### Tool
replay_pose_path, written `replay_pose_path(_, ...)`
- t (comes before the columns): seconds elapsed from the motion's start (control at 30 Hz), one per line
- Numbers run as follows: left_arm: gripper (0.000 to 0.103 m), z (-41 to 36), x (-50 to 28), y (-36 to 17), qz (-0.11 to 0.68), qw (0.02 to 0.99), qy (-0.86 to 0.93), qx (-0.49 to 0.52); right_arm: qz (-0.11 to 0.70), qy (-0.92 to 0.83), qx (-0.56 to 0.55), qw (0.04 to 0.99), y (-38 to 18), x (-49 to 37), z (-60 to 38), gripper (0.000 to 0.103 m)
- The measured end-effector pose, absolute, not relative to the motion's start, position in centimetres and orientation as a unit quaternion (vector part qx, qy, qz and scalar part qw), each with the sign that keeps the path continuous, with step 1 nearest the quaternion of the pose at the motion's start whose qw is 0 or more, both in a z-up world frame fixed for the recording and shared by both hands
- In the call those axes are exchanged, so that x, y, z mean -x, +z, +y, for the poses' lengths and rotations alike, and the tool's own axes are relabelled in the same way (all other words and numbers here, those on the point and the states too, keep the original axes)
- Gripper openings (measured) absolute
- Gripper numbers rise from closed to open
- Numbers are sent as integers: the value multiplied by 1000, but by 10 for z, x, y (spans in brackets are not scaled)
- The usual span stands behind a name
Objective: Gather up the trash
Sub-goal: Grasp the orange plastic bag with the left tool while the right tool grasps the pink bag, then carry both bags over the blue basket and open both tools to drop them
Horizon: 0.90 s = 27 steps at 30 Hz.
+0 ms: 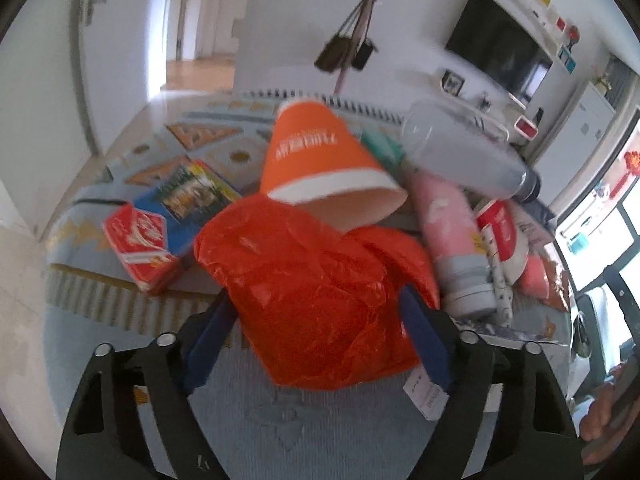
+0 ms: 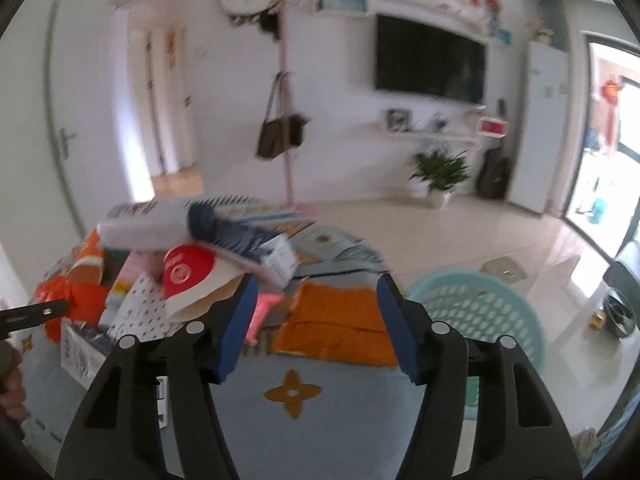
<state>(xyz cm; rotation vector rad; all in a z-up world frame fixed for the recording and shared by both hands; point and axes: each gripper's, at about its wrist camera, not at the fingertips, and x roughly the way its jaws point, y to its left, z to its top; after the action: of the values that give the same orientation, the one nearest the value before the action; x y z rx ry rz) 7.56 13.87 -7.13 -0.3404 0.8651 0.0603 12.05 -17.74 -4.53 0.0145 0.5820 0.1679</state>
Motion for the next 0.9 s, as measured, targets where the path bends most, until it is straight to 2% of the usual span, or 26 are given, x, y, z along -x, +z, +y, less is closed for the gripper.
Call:
replay_pose_path(0.1, 71, 140, -78, -77, 424, 887, 18, 180, 317, 114, -7, 942, -55, -136, -157, 58)
replay_pose_path(0.33, 41, 147, -71, -82, 417, 883, -21, 214, 380, 123, -24, 917, -78, -172, -134, 58)
replay_pose_path(0.47, 31, 141, -57, -77, 398, 893, -33, 207, 407, 114, -22, 906, -93, -186, -127, 58)
replay_pose_path(0.67, 28, 132, -43, -52, 359, 914, -31, 187, 426, 107, -11, 898, -107, -195, -122, 58)
replay_pose_path(0.73, 27, 129, -38, -42, 343, 921, -31, 181, 423, 113, -8, 899, -106, -194, -122, 42)
replay_pose_path(0.77, 27, 129, -39, -37, 339, 923, -30, 180, 422, 113, -7, 900, -105, -193, -122, 37)
replay_pose_path(0.9, 27, 119, -38, -15, 315, 934, -32, 167, 407, 129, -18, 904, -94, -183, -128, 35)
